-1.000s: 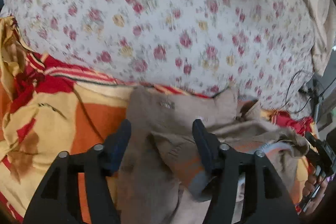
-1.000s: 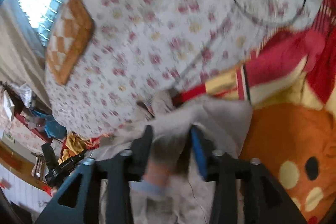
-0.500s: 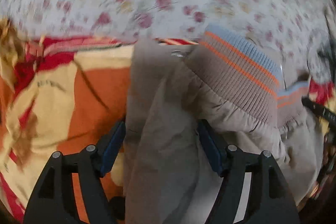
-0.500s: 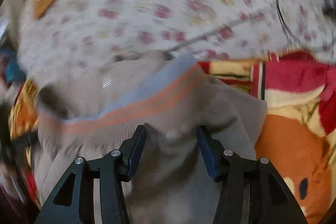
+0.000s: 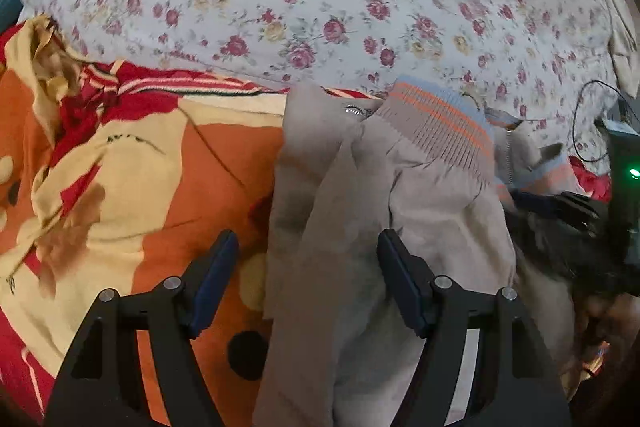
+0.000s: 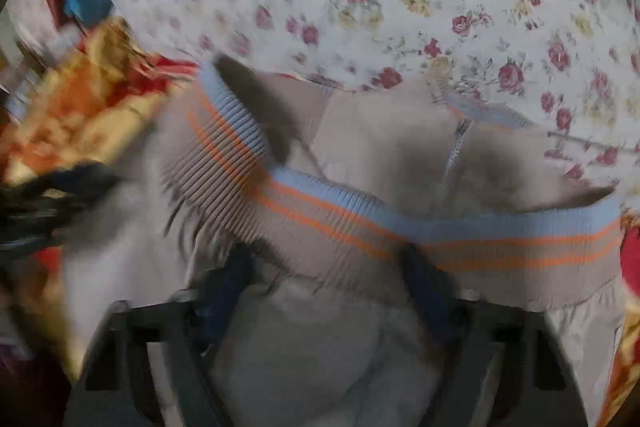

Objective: Fold large clothes

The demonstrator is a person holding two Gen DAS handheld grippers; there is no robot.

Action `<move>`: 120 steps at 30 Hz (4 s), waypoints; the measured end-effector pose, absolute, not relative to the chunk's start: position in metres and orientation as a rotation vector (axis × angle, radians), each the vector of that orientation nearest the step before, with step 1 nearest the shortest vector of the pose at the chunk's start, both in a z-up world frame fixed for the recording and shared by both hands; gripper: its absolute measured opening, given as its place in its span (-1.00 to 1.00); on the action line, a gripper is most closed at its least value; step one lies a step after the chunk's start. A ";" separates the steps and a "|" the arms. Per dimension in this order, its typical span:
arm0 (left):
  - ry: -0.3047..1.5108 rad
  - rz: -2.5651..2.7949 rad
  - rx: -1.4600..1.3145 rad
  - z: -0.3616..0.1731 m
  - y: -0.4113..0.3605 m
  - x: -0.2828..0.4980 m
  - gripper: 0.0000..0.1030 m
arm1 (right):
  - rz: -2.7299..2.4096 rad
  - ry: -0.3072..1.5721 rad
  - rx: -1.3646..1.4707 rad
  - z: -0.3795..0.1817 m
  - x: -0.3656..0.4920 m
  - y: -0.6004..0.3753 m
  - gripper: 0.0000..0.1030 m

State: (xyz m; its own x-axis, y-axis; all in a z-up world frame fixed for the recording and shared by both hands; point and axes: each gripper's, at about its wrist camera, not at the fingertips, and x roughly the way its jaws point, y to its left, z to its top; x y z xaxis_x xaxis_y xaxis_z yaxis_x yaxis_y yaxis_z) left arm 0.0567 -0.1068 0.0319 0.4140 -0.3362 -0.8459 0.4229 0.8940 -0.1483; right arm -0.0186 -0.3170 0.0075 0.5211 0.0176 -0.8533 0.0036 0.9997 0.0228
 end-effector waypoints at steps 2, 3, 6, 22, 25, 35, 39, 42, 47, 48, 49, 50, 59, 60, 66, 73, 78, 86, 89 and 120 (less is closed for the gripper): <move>1.042 -0.485 0.075 0.036 -0.102 0.061 0.39 | -0.040 0.985 0.021 0.010 -0.016 -0.319 -0.84; 1.035 -0.497 0.054 0.039 -0.099 0.061 0.39 | -0.048 0.961 0.049 0.014 -0.014 -0.324 -0.84; 1.012 -0.524 0.017 0.048 -0.096 0.060 0.39 | -0.139 0.882 0.088 0.027 -0.002 -0.338 -0.84; 1.079 -0.604 0.013 0.043 -0.095 0.046 0.39 | -0.381 0.852 0.178 0.063 -0.100 -0.424 0.64; 1.090 -0.620 0.035 0.044 -0.090 0.036 0.40 | -0.487 0.939 0.166 0.043 -0.105 -0.457 0.62; 1.158 -0.663 0.046 0.017 -0.073 0.021 0.40 | -0.403 0.901 0.465 0.005 -0.126 -0.524 -0.81; 1.105 -0.703 0.103 0.029 -0.067 0.010 0.40 | -0.344 0.845 0.433 0.036 -0.169 -0.508 0.28; 1.096 -0.721 0.138 0.028 -0.063 0.008 0.40 | -0.301 0.824 0.434 0.053 -0.214 -0.491 0.58; 1.153 -0.725 0.118 0.013 -0.066 0.014 0.38 | -0.267 0.932 0.505 0.010 -0.233 -0.471 0.52; 1.154 -0.713 0.112 0.012 -0.066 0.015 0.20 | -0.260 0.946 0.511 0.004 -0.235 -0.467 0.25; 1.161 -0.709 0.109 0.010 -0.065 0.016 -0.06 | -0.245 0.952 0.503 -0.003 -0.234 -0.463 -0.81; 1.168 -0.713 0.101 0.010 -0.063 0.016 -0.12 | -0.239 0.950 0.489 -0.001 -0.236 -0.459 -0.87; 1.085 -0.649 0.150 0.025 -0.060 0.006 -0.13 | -0.375 0.932 0.366 0.005 -0.259 -0.457 -0.93; 1.054 -0.635 0.166 0.031 -0.061 0.001 -0.12 | -0.380 0.906 0.383 0.011 -0.264 -0.457 -0.85; 0.937 -0.608 0.186 0.050 -0.073 -0.011 0.07 | -0.380 0.804 0.404 0.053 -0.279 -0.439 -0.15; 0.869 -0.594 0.168 0.046 -0.106 -0.018 0.40 | -0.179 0.782 0.277 0.057 -0.203 -0.369 0.16; 0.913 -0.557 0.181 0.019 -0.127 -0.013 0.41 | -0.155 0.771 0.234 0.035 -0.157 -0.345 0.16; 0.878 -0.531 0.192 0.011 -0.132 -0.007 0.53 | -0.234 0.871 0.169 0.003 -0.148 -0.357 0.16; 0.874 -0.534 0.195 0.014 -0.131 -0.010 0.53 | -0.221 0.828 0.202 0.009 -0.154 -0.359 0.16; 0.879 -0.377 0.114 0.026 -0.091 0.013 0.53 | -0.133 0.766 0.134 0.035 -0.141 -0.322 0.06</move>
